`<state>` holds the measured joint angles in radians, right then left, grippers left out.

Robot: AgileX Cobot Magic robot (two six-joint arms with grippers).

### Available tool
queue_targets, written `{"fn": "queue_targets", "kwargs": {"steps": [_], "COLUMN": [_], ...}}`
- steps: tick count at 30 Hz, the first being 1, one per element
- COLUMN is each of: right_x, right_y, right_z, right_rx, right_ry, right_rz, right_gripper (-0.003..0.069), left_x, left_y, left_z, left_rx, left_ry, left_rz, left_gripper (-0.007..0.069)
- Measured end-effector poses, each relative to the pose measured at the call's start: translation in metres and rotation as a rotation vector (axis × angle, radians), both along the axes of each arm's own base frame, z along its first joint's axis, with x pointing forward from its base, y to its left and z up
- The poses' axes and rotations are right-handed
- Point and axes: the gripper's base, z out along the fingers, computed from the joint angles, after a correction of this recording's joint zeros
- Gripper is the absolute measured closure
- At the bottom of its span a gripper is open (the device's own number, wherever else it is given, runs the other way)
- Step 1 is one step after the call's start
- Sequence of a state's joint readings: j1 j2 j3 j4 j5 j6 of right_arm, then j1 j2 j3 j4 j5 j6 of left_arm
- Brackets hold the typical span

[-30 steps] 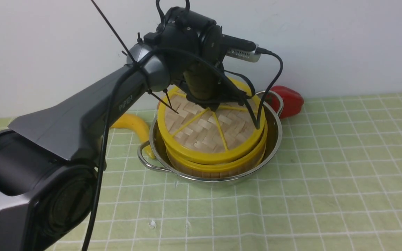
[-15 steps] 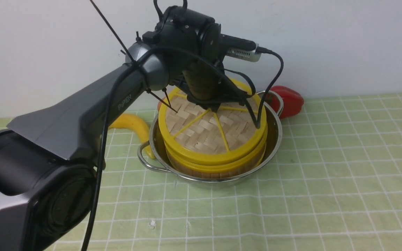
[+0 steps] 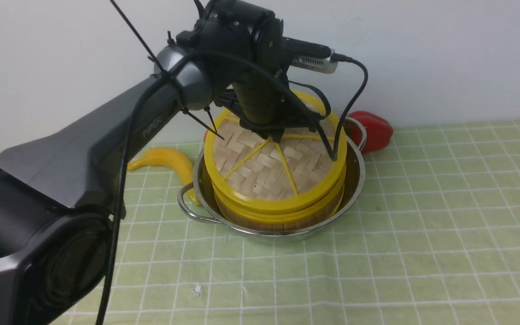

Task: Place the steamer in the pot on the green tablecloth, and put the lid on the steamer.
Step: 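Place the yellow bamboo steamer lid onto the steamer in the pot with the left gripper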

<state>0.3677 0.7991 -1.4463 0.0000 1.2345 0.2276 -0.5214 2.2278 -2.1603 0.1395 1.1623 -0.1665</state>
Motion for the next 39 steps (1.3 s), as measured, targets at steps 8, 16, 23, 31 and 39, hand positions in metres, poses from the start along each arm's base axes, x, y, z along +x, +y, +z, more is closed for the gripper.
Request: {"fn": "queue_targets", "kwargs": {"steps": [8,16,23,31,39], "right_x": [0.0,0.0,-0.001,-0.001,-0.001], "right_y": [0.0,0.0,0.002,0.002,0.002], "right_z": [0.0,0.0,0.0,0.0,0.0], "right_rx": [0.0,0.0,0.016,0.017,0.017], "right_ry": [0.0,0.0,0.006,0.007,0.007], "right_rz": [0.0,0.0,0.015,0.016,0.016], "right_gripper": [0.0228,0.0228,0.0228,0.0228,0.0228], "left_x": [-0.005,-0.001,0.004,0.006,0.007], "left_y": [0.003,-0.002,-0.005,-0.006,-0.005], "left_z": [-0.003,-0.008,-0.018,-0.018,-0.019], "left_rx": [0.028,-0.004,-0.011,-0.018,-0.006], "left_ry": [0.062,0.05,0.032,0.016,0.011], "left_rz": [0.009,0.003,-0.005,-0.008,-0.002], "left_gripper": [0.0508,0.0508,0.0508,0.0508,0.0508]}}
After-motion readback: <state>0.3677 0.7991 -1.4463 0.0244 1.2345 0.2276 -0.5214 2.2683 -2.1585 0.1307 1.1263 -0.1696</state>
